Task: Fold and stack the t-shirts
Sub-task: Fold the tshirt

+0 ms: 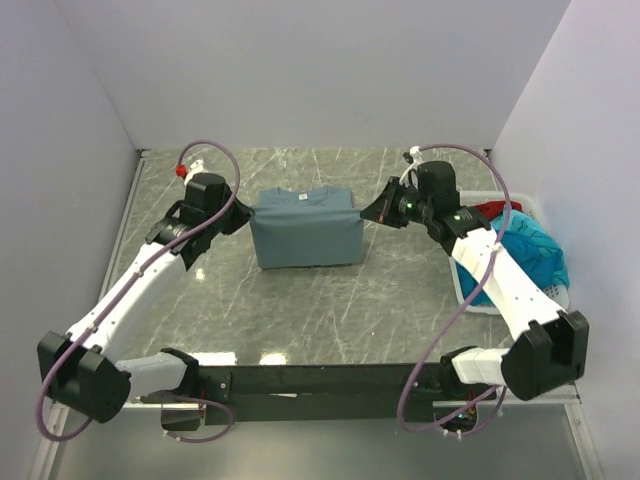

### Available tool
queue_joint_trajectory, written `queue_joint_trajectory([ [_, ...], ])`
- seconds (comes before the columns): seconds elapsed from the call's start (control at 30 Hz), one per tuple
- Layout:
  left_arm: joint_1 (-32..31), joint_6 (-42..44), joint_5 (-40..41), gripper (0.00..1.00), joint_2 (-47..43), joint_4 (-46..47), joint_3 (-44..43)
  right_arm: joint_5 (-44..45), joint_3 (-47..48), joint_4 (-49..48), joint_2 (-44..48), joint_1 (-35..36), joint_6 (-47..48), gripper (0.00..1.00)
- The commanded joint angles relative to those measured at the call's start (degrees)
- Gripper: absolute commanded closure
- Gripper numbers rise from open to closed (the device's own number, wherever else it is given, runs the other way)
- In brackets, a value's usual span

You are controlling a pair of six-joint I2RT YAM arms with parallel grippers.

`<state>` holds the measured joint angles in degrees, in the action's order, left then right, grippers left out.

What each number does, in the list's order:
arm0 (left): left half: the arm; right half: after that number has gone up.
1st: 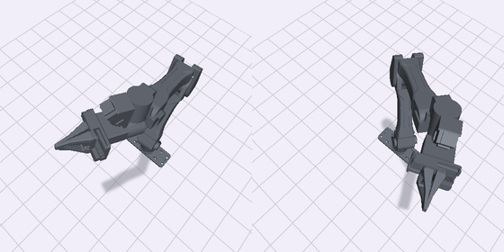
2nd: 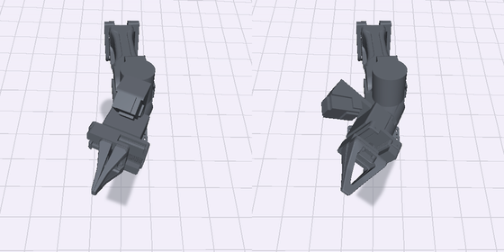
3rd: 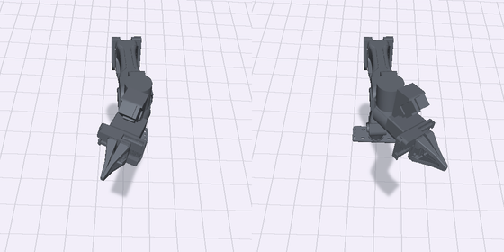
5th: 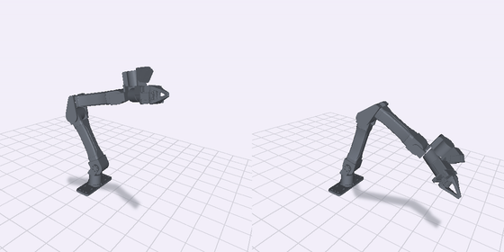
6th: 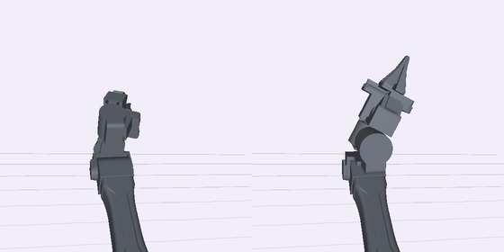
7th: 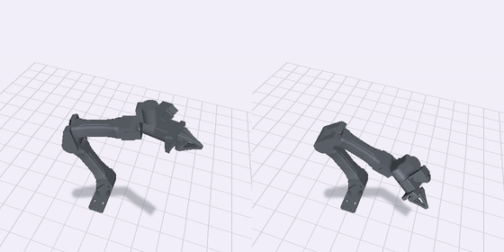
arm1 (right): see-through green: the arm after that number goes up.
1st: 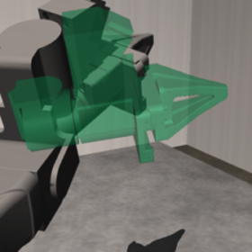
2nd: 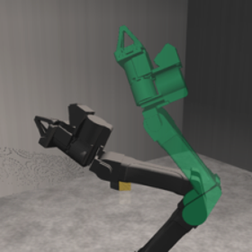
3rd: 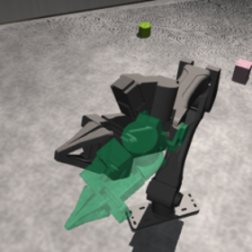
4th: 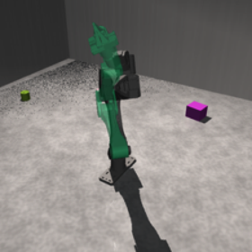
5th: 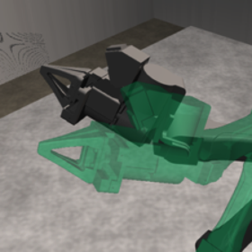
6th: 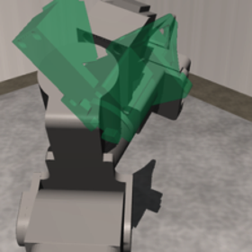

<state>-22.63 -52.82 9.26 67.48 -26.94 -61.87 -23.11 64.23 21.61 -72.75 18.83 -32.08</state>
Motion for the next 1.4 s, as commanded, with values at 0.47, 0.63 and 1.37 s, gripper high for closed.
queue_joint_trajectory([
  [0.47, 9.9, 7.5, -7.7, 0.99, 18.9, 9.7, -14.7, -11.5, 18.3, -2.1, -21.5, -6.8, 0.8, 1.00],
  [0.63, 11.6, 8.3, -8.8, 0.99, 27.2, 9.7, -20.5, -13.1, 25.1, -1.7, -29.9, -7.9, 0.0, 1.00],
  [1.37, 14.2, 10.6, -16.4, 0.20, 53.3, 10.8, -40.3, -12.3, 57.1, 3.4, -61.3, -12.1, -2.4, 0.34],
])
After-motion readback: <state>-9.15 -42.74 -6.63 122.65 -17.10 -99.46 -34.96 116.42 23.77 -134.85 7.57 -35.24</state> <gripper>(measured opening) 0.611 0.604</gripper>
